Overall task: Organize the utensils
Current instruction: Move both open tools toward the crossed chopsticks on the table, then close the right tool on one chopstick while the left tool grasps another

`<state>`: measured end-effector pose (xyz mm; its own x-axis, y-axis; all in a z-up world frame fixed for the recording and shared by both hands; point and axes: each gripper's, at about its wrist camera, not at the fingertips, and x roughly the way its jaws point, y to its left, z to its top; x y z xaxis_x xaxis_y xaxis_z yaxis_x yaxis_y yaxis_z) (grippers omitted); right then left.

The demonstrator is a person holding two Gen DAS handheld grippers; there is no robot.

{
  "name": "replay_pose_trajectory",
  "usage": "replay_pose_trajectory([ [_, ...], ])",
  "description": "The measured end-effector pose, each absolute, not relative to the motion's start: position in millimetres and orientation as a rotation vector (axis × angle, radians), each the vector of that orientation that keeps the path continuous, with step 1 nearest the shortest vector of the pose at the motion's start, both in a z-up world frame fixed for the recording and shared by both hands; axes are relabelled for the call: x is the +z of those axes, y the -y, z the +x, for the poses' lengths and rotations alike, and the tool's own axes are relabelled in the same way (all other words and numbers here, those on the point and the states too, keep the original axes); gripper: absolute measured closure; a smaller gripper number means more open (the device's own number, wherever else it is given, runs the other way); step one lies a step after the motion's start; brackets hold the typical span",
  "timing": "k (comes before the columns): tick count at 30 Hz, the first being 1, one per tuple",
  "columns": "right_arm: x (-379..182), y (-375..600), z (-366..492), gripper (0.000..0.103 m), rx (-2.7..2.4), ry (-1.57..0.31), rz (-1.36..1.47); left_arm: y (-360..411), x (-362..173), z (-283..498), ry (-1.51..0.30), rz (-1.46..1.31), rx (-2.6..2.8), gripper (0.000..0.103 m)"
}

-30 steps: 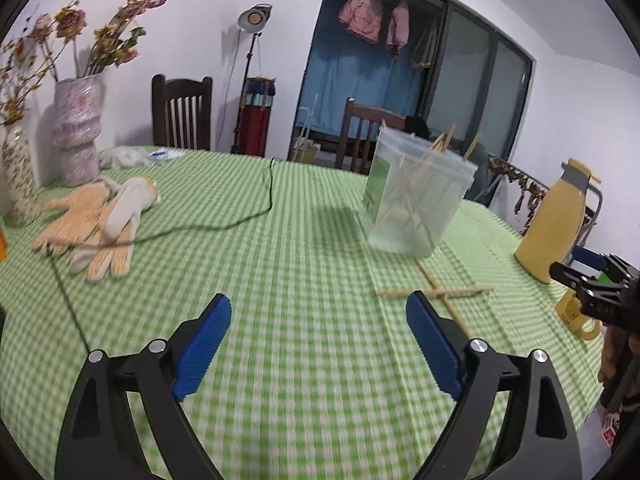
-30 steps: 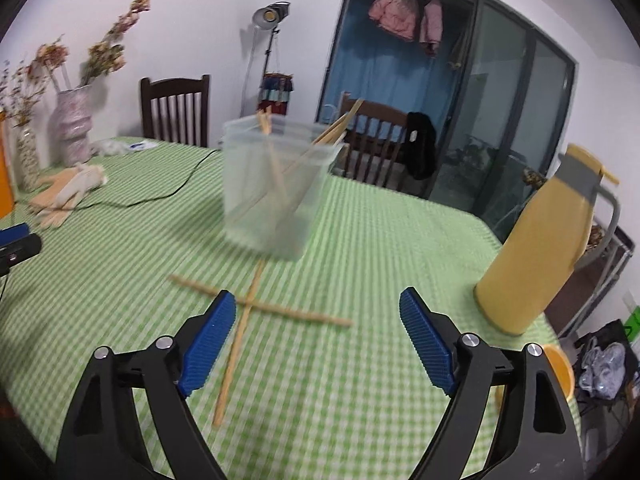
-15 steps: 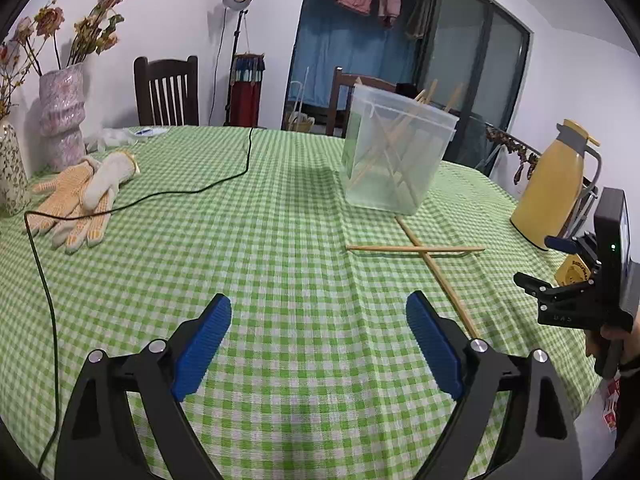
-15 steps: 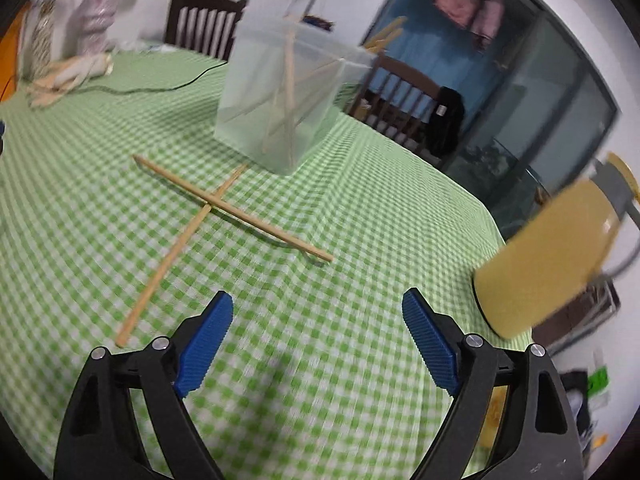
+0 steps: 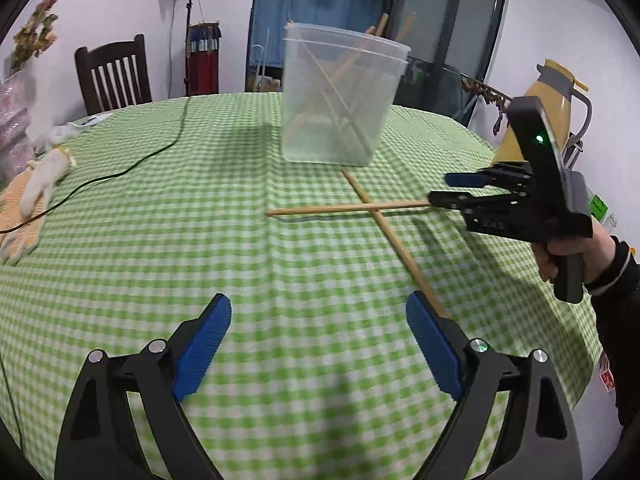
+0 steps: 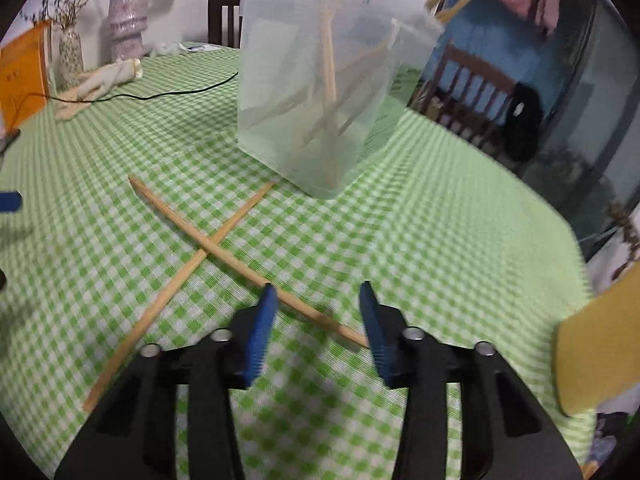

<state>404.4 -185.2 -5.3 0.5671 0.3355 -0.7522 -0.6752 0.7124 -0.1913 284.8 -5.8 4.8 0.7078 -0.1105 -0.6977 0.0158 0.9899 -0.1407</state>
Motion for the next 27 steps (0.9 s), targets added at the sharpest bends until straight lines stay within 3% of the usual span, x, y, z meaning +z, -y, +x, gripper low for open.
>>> replay_pose_trajectory([
  [4, -14, 189, 411, 0.070, 0.686, -0.805, -0.464, 18, 2, 298, -0.798, -0.132, -0.076, 0.017],
  [5, -18, 192, 412, 0.083, 0.689, -0.823, -0.447, 18, 0, 300, -0.806, -0.139, -0.076, 0.017],
  [7, -20, 201, 408, 0.093, 0.669, -0.822, -0.406, 23, -3, 307, -0.821, -0.166, -0.087, 0.017],
  [8, -19, 205, 406, 0.103, 0.655, -0.834, -0.382, 27, -4, 310, -0.826, -0.174, -0.093, 0.017],
  [14, -24, 229, 373, 0.103, 0.608, -0.860, -0.338, 78, -15, 322, -0.845, -0.052, -0.188, 0.022],
  [16, -20, 233, 365, 0.103, 0.597, -0.850, -0.332, 91, -22, 326, -0.864, -0.027, -0.205, 0.039],
  [20, -2, 245, 364, 0.103, 0.548, -0.796, -0.313, 103, -33, 333, -0.901, 0.043, -0.168, 0.062],
  [22, 3, 250, 367, 0.102, 0.538, -0.781, -0.305, 102, -33, 332, -0.896, 0.073, -0.148, 0.079],
  [23, 4, 252, 369, 0.099, 0.543, -0.779, -0.302, 97, -33, 331, -0.896, 0.060, -0.138, 0.082],
  [25, 4, 250, 373, 0.063, 0.554, -0.778, -0.317, 81, -33, 324, -0.893, 0.024, -0.122, 0.096],
  [26, 3, 244, 373, 0.030, 0.545, -0.755, -0.351, 74, -33, 321, -0.890, 0.022, -0.101, 0.098],
  [27, 4, 241, 373, 0.028, 0.553, -0.730, -0.369, 68, -34, 321, -0.888, 0.022, -0.085, 0.098],
])
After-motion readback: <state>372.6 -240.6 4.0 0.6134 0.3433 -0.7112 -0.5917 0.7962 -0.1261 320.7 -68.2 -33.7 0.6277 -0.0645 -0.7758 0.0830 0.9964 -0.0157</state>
